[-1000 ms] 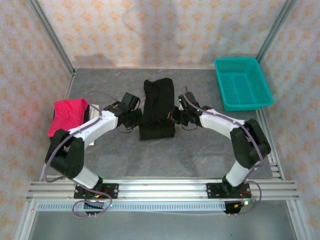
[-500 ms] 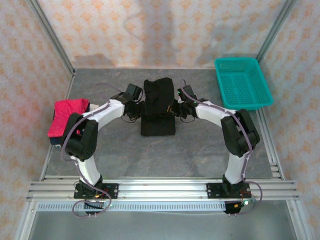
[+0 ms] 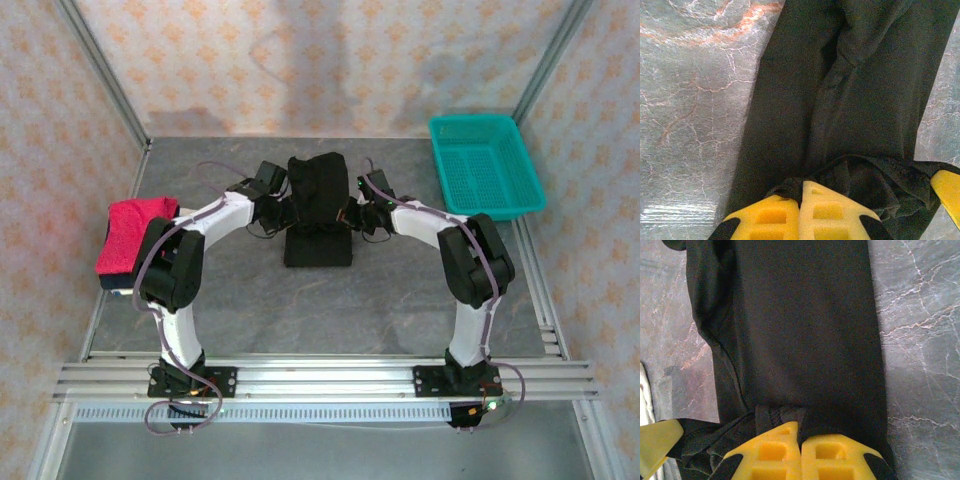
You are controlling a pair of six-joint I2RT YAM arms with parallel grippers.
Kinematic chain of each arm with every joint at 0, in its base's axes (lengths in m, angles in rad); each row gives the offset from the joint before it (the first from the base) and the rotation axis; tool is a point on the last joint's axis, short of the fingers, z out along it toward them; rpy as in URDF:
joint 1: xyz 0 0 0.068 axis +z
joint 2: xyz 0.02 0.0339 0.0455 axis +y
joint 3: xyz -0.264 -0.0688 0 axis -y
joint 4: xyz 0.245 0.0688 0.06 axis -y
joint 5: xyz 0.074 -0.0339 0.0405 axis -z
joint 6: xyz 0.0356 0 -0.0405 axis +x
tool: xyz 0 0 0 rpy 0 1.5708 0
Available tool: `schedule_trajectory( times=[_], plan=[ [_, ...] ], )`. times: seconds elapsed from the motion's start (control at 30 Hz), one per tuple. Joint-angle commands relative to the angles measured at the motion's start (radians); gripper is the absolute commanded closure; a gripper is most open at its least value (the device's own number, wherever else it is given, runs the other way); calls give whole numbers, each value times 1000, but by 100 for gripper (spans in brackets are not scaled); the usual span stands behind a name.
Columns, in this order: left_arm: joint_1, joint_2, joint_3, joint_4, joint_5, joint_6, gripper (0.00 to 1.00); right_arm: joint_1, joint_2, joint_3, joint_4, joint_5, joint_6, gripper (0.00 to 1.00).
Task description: Fold and stack the t-shirts
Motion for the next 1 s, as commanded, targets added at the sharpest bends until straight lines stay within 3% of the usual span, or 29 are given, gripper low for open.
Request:
schedule_trajectory(
  times=[0.0, 0.1, 0.17, 0.2, 0.27, 0.37, 0.47, 0.53, 0.77, 0.97],
  plan=[
    [12, 3, 33, -22, -40, 27, 100, -13, 23, 45, 26, 14, -33, 100],
    [12, 21, 50, -25, -41, 18, 100, -21, 40, 57, 33, 9, -30, 89],
    [12, 22, 49, -16, -39, 8, 89, -22, 33, 62, 30, 6, -32, 71],
    [13, 22, 48, -20, -45, 5, 81, -20, 23, 61, 29, 2, -33, 63],
    [12, 22, 45, -27, -55, 3, 48, -21, -16, 45, 33, 4, -41, 49],
    [12, -7, 29, -21, -61, -2, 25, -21, -78, 8, 31, 25, -56, 37],
    [13, -65, -3, -6, -91, -13, 6, -14, -138, -40, 35, 26, -66, 34],
    [12, -113, -28, 2, -121, -14, 0, 10, -162, -60, 31, 34, -74, 34],
    [20, -288, -170, -6, -257, -22, 0, 134, -77, -18, 69, 19, -37, 39],
    [54, -394, -329, -14, -259, -32, 0, 200, 80, 90, 135, -50, 28, 42]
  ],
)
